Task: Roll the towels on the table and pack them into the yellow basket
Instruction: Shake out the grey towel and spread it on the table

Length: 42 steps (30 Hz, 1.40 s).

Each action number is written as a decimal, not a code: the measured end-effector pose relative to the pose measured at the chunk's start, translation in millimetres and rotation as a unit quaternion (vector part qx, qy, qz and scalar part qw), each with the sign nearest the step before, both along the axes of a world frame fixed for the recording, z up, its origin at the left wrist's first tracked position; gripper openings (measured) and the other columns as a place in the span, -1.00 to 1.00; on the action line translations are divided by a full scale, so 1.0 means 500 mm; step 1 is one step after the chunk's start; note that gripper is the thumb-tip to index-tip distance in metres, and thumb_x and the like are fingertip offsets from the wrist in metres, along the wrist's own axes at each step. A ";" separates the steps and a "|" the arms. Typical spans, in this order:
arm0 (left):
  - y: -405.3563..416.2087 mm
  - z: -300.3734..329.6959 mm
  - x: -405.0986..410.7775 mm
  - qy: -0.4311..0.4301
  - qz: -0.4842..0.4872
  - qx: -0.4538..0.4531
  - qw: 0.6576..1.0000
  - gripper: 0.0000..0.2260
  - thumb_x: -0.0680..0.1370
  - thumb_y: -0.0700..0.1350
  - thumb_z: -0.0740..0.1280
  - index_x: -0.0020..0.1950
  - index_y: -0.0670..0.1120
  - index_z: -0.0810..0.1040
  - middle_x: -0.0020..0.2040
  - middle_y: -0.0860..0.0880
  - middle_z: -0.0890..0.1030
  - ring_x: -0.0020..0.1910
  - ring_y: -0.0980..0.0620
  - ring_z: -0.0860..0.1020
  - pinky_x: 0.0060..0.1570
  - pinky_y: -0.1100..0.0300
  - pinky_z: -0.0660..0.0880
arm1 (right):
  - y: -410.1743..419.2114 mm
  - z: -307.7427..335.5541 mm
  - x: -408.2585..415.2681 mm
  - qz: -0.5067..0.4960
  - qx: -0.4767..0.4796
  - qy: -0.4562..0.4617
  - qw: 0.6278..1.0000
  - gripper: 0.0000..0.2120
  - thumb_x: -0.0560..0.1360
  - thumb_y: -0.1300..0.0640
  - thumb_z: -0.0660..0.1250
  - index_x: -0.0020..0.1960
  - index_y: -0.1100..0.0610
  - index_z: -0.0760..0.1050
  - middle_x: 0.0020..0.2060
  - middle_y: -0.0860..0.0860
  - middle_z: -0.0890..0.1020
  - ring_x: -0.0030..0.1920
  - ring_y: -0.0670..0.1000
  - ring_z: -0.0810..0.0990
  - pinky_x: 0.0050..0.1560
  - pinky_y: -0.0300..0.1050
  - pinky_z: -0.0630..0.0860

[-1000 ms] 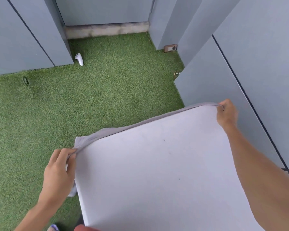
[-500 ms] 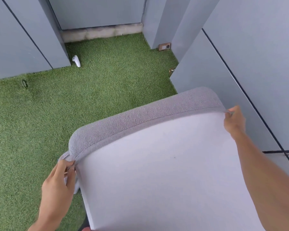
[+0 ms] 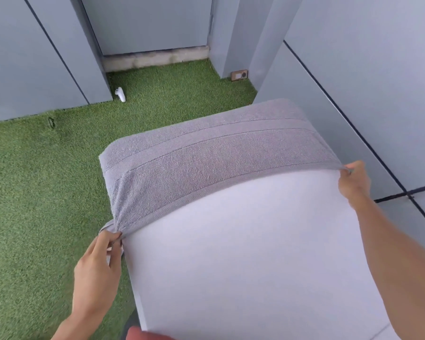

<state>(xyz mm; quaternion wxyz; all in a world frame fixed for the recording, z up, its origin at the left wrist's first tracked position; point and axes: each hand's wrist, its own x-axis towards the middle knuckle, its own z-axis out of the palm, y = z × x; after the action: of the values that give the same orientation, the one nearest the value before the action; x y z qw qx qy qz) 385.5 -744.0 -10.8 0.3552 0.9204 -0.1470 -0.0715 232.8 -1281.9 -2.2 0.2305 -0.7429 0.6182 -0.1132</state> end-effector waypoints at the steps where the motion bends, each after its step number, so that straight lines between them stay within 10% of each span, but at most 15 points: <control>1: 0.009 -0.004 -0.023 -0.006 -0.003 0.004 1.000 -0.84 0.57 -0.26 0.26 -0.08 0.01 0.42 -0.12 -0.02 0.62 -0.22 -0.04 0.59 -0.26 0.06 0.45 | 0.006 -0.003 -0.024 0.001 -0.005 -0.002 1.000 -0.86 0.59 0.15 0.10 0.11 0.12 0.37 -0.05 0.17 0.50 -0.01 0.21 0.51 -0.02 0.09 0.43; 20: 0.127 -0.030 -0.507 -0.050 0.022 0.042 0.998 -0.81 0.49 -0.32 0.35 -0.10 -0.02 0.49 -0.16 0.00 0.63 -0.27 -0.09 0.64 -0.33 0.07 0.45 | 0.129 0.001 -0.495 -0.014 -0.012 -0.008 1.000 -0.84 0.58 0.15 0.10 0.13 0.03 0.37 -0.08 0.07 0.48 0.08 0.20 0.51 0.12 0.17 0.44; 42: 0.268 -0.037 -1.233 -0.054 0.076 0.022 0.995 -0.74 0.40 -0.33 0.44 -0.12 0.03 0.54 -0.26 0.06 0.59 -0.14 0.40 0.47 -0.27 0.35 0.37 | 0.259 -0.015 -1.145 0.002 -0.013 -0.013 1.000 -0.83 0.60 0.15 0.04 0.11 0.17 0.35 0.05 0.26 0.54 0.06 0.26 0.51 0.06 0.13 0.39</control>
<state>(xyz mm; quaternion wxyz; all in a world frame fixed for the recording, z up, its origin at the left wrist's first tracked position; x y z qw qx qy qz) -230.9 -610.1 -29.5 0.3306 0.9391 -0.0939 0.0020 -339.7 -1152.6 -9.7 0.2288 -0.7454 0.6123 -0.1310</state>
